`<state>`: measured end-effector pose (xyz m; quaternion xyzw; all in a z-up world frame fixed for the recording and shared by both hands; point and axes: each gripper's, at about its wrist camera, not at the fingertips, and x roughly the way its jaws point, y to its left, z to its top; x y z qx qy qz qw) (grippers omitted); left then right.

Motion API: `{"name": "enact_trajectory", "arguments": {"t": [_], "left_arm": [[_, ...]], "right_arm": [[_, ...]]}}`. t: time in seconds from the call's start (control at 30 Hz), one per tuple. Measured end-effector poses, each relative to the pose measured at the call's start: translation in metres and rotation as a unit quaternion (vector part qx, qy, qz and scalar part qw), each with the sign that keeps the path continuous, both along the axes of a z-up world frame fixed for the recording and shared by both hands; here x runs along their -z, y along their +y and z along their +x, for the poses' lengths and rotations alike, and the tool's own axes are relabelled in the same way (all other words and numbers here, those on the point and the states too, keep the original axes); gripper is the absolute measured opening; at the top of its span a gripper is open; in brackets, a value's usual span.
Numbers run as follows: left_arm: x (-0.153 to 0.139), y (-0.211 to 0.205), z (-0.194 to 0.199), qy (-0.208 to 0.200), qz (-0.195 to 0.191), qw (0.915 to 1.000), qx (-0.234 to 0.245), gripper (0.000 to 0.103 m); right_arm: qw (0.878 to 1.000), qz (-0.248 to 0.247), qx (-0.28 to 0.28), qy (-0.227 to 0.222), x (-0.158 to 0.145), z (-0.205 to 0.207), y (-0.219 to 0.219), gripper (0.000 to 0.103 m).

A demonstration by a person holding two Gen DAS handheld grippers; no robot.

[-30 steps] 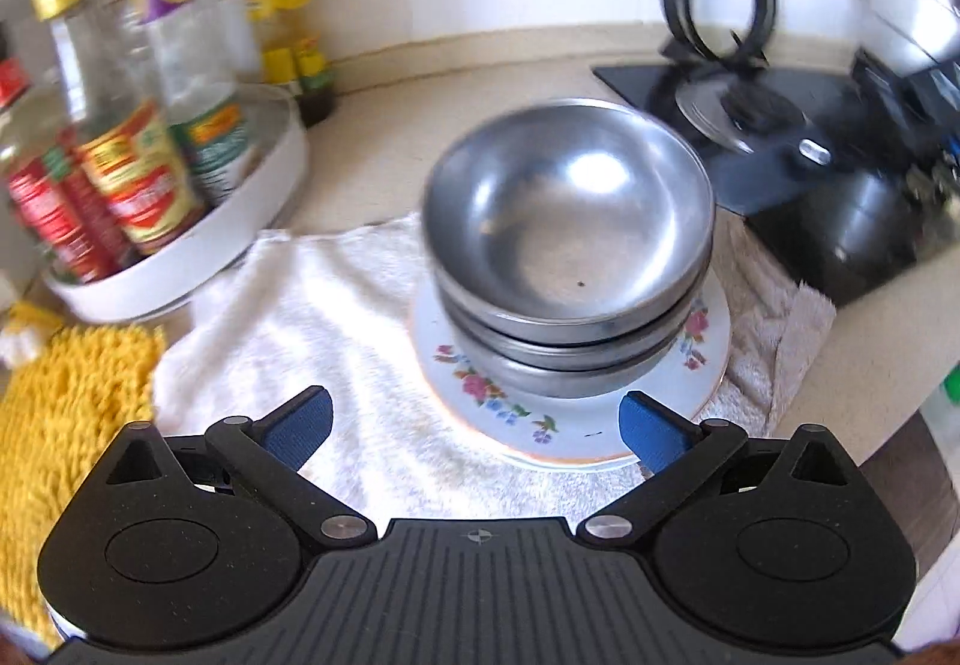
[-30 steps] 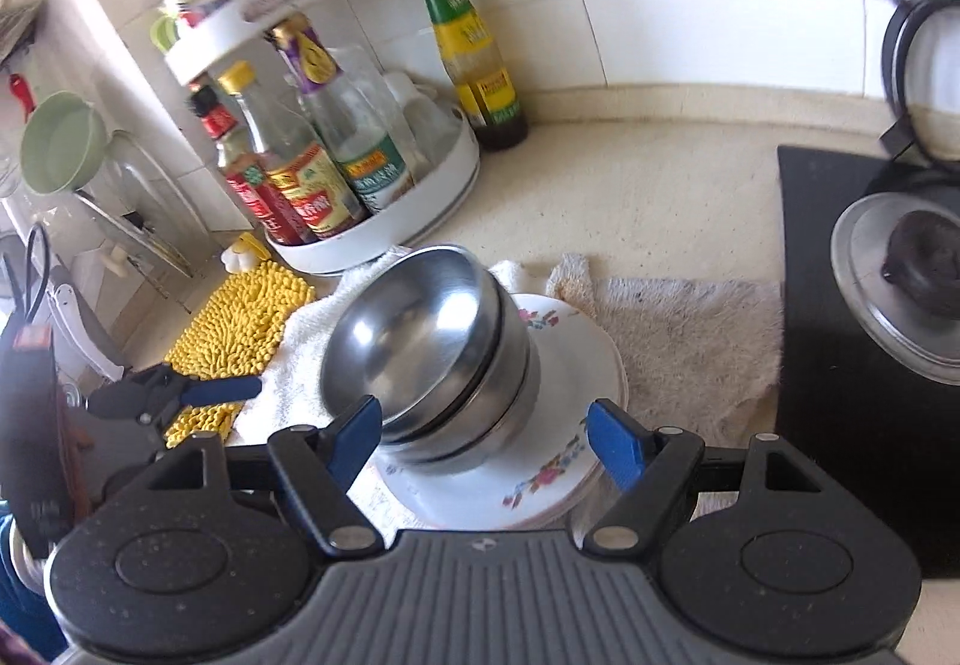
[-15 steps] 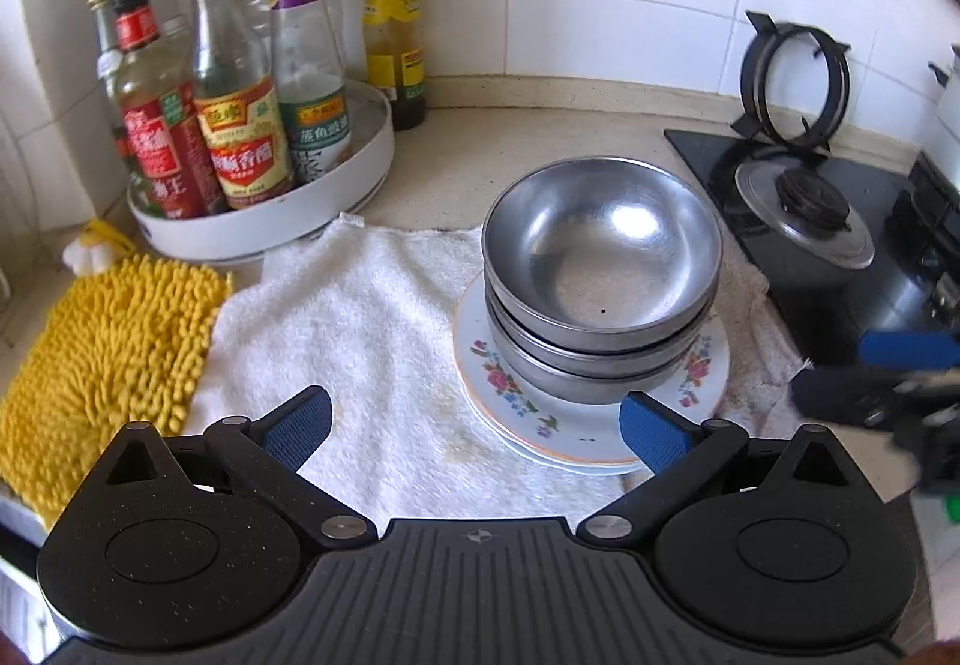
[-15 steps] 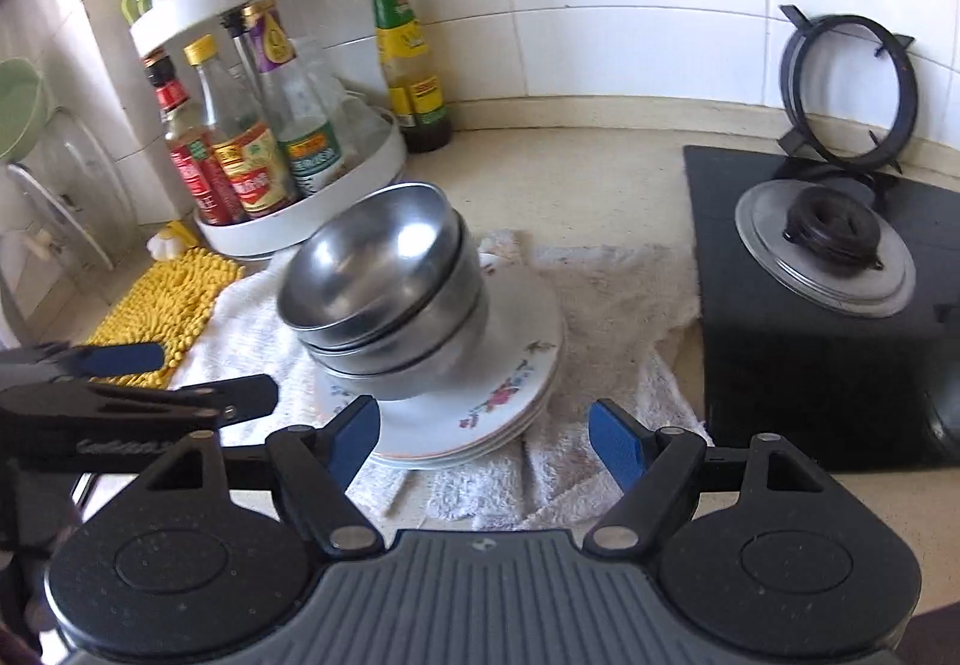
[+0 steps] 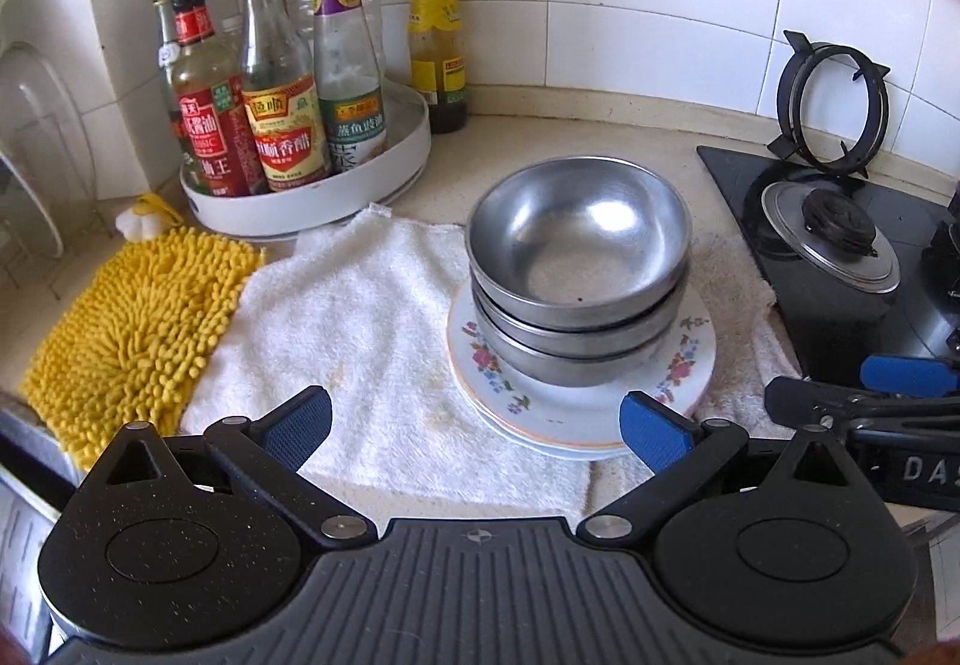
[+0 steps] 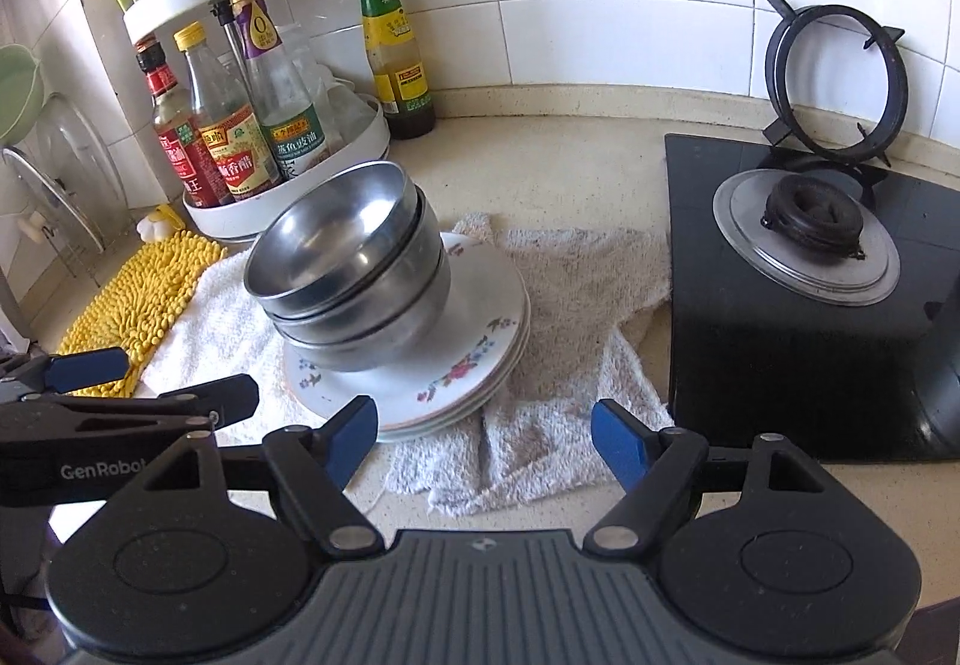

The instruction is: Organize plates and bowls

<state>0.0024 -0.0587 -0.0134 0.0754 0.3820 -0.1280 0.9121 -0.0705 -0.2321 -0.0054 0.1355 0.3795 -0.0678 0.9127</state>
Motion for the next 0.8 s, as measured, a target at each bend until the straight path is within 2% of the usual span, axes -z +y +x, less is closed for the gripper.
{"name": "enact_trajectory", "arguments": {"t": [0.37,0.8], "left_arm": [[0.003,-0.008,-0.016,-0.001,0.018,0.9995,-0.028,0.103],[0.016,-0.002,-0.023,0.039,0.046,0.9968,-0.053,0.1]], "right_arm": [[1.0,-0.001,-0.009,0.006,0.004,-0.006,-0.001,0.081],[0.999,-0.015,-0.025,0.04,0.012,-0.003,0.012,0.081]]}}
